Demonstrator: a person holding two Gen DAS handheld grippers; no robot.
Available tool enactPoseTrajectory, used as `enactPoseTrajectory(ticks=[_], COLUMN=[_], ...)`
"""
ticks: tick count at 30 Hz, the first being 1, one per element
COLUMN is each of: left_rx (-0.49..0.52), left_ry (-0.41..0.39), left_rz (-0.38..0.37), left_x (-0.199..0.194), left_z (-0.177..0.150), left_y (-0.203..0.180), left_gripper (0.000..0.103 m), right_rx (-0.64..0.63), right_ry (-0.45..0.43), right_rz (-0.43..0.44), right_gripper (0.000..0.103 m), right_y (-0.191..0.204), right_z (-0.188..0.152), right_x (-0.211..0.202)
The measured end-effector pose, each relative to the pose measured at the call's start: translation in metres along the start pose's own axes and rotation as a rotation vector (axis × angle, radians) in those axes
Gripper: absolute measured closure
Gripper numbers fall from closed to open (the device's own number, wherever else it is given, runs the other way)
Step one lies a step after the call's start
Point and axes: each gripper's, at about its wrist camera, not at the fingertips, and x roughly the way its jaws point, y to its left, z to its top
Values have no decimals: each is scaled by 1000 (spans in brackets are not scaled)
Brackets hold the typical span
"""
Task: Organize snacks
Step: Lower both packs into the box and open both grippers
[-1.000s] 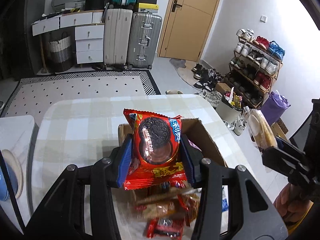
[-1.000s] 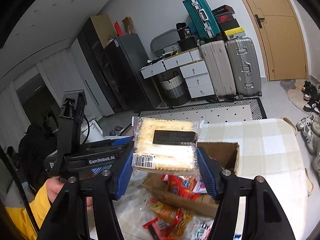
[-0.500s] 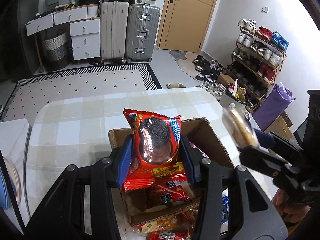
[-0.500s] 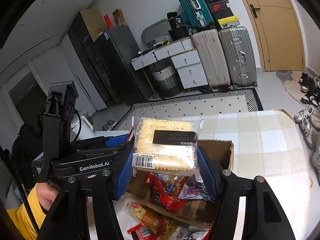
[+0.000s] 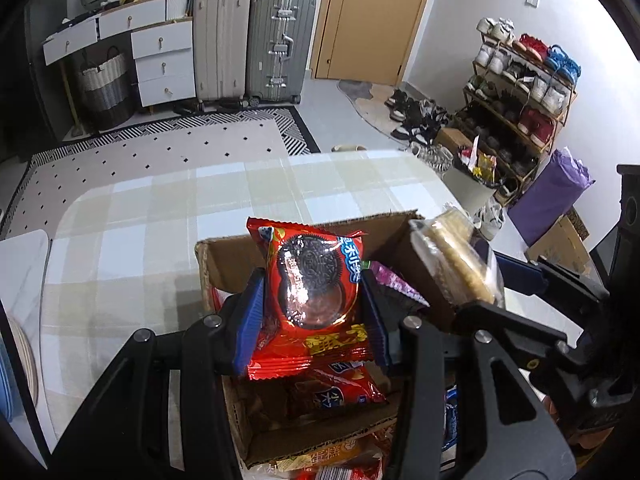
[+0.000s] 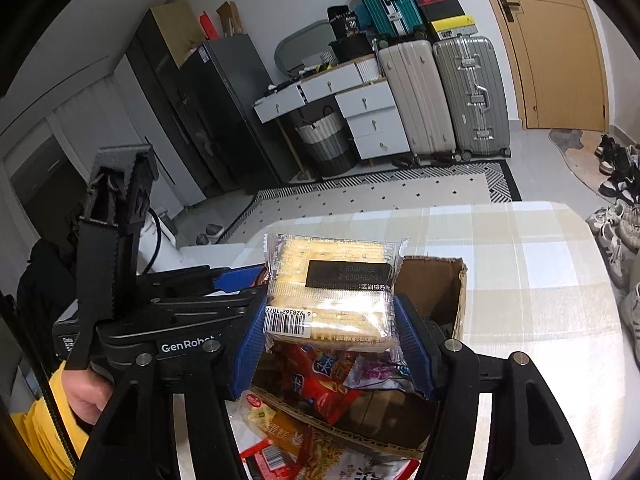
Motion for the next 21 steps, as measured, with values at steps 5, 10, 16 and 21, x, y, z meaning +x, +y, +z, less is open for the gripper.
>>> enactPoseTrajectory(ticks=[5, 10, 16, 21], left_rx=[11, 29, -5, -2], left_ry=[25, 29, 23, 22], left_rz=[26, 44, 36, 50], left_x=[15, 21, 13, 6], left_z=[-4, -5, -6, -10], left_y=[-3, -10, -1, 0], left_gripper=[60, 60, 58, 51], right_rx=[-25, -4, -1, 4], right_ry=[20, 40, 61, 73], right_rz=[-73, -79, -73, -85], right_gripper=[41, 41, 41, 39], right_y=[-3, -13, -16, -18], right_z=[-8, -14, -17, -17], right_x=[8, 13, 16, 19])
